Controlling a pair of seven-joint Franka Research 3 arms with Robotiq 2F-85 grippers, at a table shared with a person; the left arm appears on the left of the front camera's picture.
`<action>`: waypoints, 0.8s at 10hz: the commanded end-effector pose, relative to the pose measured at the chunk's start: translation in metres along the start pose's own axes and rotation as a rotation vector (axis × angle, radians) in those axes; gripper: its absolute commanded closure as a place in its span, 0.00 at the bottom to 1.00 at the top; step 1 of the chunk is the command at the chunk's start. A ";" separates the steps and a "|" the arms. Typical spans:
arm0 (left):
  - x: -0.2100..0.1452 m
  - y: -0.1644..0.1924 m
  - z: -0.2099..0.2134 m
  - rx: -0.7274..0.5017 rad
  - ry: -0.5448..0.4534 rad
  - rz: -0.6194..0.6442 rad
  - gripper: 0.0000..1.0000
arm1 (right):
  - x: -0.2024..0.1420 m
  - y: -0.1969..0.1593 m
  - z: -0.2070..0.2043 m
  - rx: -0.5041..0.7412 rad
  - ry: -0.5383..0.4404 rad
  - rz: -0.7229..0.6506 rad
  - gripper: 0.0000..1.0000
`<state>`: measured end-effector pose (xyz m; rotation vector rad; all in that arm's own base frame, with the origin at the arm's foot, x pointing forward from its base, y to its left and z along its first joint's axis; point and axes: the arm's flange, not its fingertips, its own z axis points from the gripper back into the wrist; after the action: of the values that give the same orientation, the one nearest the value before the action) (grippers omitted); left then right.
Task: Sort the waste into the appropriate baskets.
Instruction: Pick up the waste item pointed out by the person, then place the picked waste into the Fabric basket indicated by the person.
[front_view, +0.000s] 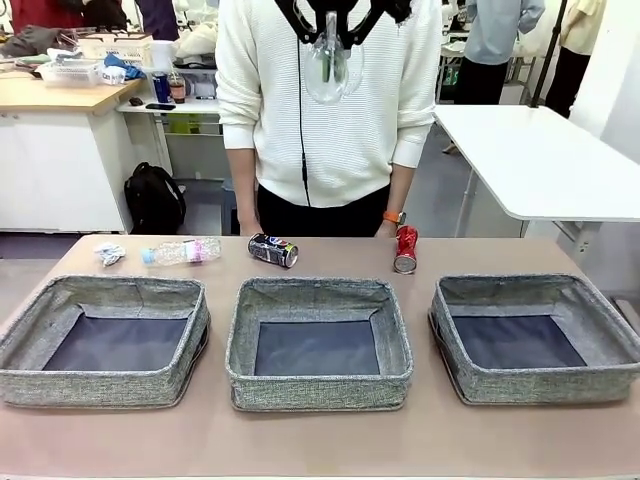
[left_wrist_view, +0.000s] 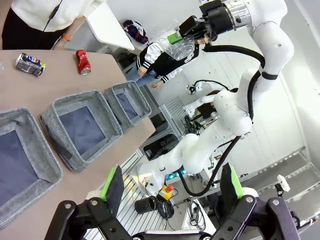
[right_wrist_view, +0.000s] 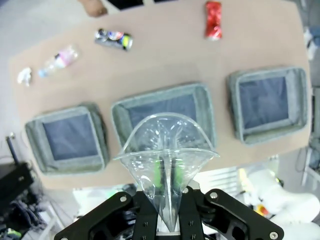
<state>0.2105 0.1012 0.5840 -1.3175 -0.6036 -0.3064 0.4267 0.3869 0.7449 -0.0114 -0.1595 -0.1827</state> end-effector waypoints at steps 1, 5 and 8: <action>0.002 -0.002 -0.001 -0.019 -0.006 -0.026 0.00 | -0.003 0.000 0.000 0.003 -0.001 0.001 0.92; 0.002 -0.002 -0.001 -0.019 -0.006 -0.026 0.00 | -0.003 0.000 0.000 0.003 -0.001 0.001 0.92; 0.002 -0.002 -0.001 -0.019 -0.006 -0.026 0.00 | -0.003 0.000 0.000 0.003 -0.001 0.001 0.92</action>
<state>0.2105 0.1012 0.5840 -1.3175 -0.6037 -0.3065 0.4267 0.3869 0.7449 -0.0114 -0.1595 -0.1826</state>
